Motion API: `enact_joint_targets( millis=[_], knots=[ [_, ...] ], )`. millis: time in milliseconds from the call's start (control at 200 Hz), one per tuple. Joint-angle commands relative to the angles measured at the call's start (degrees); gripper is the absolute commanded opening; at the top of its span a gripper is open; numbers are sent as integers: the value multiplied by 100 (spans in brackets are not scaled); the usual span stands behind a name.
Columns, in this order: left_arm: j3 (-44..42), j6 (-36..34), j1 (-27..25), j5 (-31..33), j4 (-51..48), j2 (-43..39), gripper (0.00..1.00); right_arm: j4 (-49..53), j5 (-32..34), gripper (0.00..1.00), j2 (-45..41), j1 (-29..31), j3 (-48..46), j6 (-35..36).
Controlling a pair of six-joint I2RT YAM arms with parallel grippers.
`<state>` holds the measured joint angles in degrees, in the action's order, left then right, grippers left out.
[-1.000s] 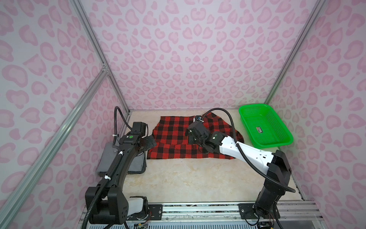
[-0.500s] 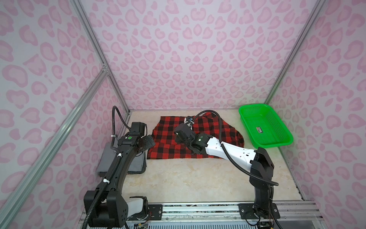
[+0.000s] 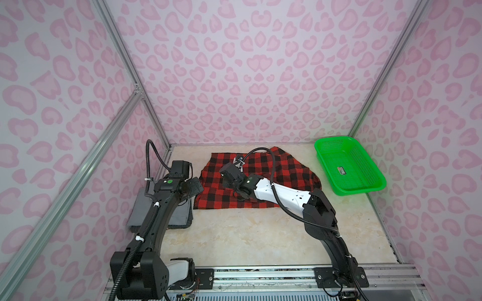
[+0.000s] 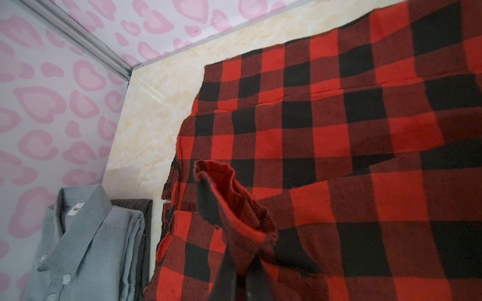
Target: Fold and stack the long sleeve shirts
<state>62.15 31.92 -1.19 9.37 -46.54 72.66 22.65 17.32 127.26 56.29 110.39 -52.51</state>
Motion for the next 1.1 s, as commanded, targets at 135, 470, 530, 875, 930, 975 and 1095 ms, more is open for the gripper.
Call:
enact_joint_targets(
  millis=[135,470,530,875,930,975,1095],
  knots=[
    [-37,42,16,21,84,-50,98,-276,-704,41,161,128,105,134],
    [-47,42,19,15,86,-59,98,-31,-1131,47,-189,-112,9,892],
    [-54,42,19,8,94,-74,98,-49,-1210,44,-254,-267,-279,962],
    [-276,-20,19,-635,313,27,98,-143,-1270,40,-1395,-1052,-2095,1536],
    [-291,6,18,-750,296,167,98,-234,-1356,41,-1797,-1241,-2463,1551],
    [-299,22,-2,-872,299,306,98,-244,-1435,43,-2068,-1380,-2810,1583],
    [-295,115,-316,-1005,298,672,98,-217,-1403,47,-2679,-1626,-3450,1864]
  ],
)
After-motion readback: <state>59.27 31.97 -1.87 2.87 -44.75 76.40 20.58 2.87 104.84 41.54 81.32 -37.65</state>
